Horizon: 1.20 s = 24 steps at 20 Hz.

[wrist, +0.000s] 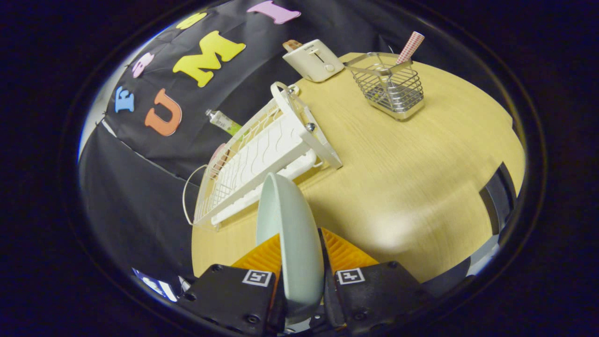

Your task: Take the plate from the dish rack, then take the spoon from the basket and place it into the plate.

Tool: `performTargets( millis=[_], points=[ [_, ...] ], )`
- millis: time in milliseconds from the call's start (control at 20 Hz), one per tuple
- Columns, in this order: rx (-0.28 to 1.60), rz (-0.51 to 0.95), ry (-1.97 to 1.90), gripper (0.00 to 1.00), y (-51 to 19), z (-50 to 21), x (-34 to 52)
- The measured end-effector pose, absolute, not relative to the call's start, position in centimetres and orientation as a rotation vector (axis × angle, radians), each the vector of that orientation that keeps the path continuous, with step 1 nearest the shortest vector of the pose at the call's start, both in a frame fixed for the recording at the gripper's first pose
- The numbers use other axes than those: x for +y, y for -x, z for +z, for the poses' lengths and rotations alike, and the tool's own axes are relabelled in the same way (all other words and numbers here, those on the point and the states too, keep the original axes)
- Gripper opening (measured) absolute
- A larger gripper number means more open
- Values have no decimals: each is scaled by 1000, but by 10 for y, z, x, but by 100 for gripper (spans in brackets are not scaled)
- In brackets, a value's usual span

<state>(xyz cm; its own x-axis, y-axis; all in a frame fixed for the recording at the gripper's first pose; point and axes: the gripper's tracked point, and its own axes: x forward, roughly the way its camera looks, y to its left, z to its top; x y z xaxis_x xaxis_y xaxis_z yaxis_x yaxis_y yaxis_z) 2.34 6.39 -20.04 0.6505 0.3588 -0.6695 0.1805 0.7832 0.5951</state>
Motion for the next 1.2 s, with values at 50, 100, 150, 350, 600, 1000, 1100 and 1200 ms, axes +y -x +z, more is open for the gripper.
performTargets(
  millis=[50, 100, 150, 350, 600, 1000, 1100, 1200],
  points=[
    [875, 114, -696, 43, -25, -203, 62],
    [880, 119, -709, 47, -25, -204, 63],
    [884, 122, -712, 51, -26, -207, 62],
    [867, 123, -670, 55, -30, -209, 55],
    [757, 131, -565, 66, -32, -183, 40],
    [456, 125, -280, 83, -25, -111, 3],
    [372, 131, -216, 84, -20, -98, -10],
    [305, 97, -149, 90, -16, -91, -33]
  ],
)
